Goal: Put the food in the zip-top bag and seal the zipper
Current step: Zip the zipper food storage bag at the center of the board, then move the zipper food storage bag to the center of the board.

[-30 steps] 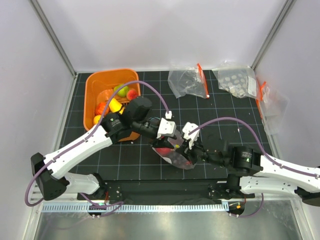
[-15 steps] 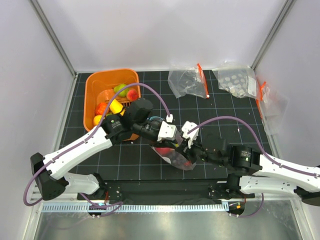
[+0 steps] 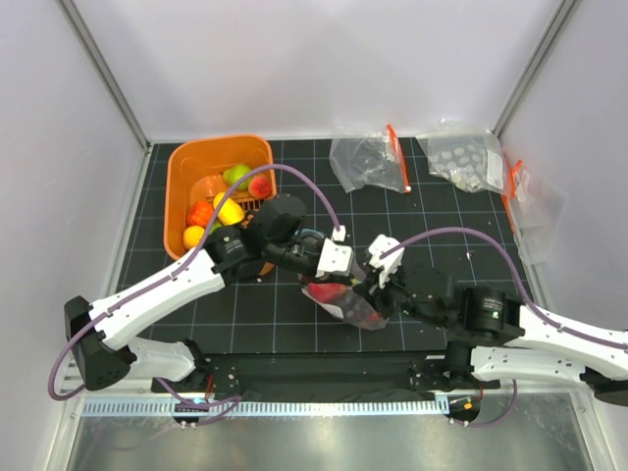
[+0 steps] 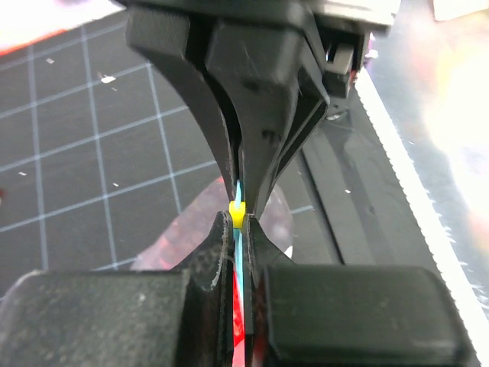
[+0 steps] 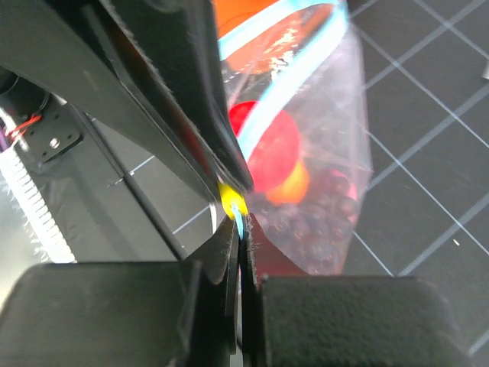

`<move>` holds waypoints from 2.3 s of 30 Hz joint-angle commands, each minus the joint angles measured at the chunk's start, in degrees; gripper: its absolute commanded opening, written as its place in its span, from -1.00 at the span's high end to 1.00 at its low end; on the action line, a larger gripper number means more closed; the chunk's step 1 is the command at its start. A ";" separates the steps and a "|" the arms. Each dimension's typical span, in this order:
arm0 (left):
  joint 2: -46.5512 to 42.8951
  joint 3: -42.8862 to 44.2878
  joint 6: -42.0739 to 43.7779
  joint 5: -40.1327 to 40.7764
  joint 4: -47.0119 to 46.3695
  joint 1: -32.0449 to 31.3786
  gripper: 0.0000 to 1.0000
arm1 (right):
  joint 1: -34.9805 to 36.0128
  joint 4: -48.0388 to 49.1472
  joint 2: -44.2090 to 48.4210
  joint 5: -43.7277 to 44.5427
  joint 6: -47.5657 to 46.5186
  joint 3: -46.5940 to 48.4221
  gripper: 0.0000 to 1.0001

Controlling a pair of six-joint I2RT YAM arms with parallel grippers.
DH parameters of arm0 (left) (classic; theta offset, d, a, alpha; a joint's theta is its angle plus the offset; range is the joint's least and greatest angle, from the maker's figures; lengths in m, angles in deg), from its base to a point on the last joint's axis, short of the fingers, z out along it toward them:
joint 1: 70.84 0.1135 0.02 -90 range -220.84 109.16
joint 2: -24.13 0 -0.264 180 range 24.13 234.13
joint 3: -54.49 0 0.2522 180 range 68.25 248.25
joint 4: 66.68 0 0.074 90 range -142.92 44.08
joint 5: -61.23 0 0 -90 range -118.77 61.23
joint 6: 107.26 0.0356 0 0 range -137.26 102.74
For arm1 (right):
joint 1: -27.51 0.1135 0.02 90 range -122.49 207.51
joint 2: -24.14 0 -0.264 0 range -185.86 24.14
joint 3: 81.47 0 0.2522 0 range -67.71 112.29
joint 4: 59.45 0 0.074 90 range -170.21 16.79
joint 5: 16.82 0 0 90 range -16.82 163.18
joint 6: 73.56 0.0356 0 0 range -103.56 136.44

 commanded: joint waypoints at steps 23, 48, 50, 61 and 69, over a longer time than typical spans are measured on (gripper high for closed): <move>5.96 1.62 -0.57 19.80 3.69 0.54 1.00 | -0.05 -21.22 23.46 49.03 16.94 9.63 0.98; 3.59 1.98 -6.99 43.17 -0.33 5.19 1.00 | 2.50 -10.52 10.75 36.25 8.60 4.73 0.98; 4.28 4.16 -9.79 41.18 -1.41 9.57 1.00 | 2.50 -4.81 7.92 32.71 6.04 3.67 0.98; 14.13 15.60 -19.20 36.95 -4.13 24.34 1.00 | 2.50 17.17 -20.28 12.84 -1.61 9.63 0.98; 15.63 13.41 -24.03 35.36 -9.05 27.52 0.77 | 2.59 20.96 -34.09 7.56 -2.84 16.22 0.97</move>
